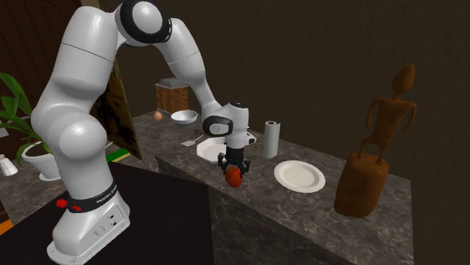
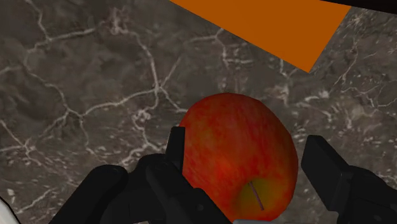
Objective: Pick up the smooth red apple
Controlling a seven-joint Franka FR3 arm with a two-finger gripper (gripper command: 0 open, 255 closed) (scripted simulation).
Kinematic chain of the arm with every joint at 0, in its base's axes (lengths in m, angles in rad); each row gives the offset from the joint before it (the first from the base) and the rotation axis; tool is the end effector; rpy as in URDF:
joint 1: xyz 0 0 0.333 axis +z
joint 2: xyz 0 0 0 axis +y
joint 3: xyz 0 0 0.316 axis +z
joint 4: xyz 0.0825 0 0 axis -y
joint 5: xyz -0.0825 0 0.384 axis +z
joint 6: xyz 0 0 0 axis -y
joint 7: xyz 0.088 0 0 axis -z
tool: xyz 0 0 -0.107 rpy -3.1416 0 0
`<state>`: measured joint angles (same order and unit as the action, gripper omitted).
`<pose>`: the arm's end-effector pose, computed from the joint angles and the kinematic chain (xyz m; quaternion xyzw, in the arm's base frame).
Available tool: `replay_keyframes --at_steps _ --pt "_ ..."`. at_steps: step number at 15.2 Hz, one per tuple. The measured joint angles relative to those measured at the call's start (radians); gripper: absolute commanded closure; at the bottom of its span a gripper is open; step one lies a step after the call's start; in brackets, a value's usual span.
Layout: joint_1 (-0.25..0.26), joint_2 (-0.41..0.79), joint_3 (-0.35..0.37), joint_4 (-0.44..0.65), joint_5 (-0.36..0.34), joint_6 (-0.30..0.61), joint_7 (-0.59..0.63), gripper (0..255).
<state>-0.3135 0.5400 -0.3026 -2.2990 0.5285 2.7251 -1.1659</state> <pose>0.3923 -0.3167 0.1174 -0.9984 -0.0464 0.0017 0.0330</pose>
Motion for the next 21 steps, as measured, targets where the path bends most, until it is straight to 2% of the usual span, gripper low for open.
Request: replay_keyframes --at_steps 10,21 --pt "0.002 -0.005 -0.003 -0.003 -0.002 -0.001 0.002 255" --pt "0.078 -0.149 -0.1 -0.051 -0.112 -0.095 0.087 255"
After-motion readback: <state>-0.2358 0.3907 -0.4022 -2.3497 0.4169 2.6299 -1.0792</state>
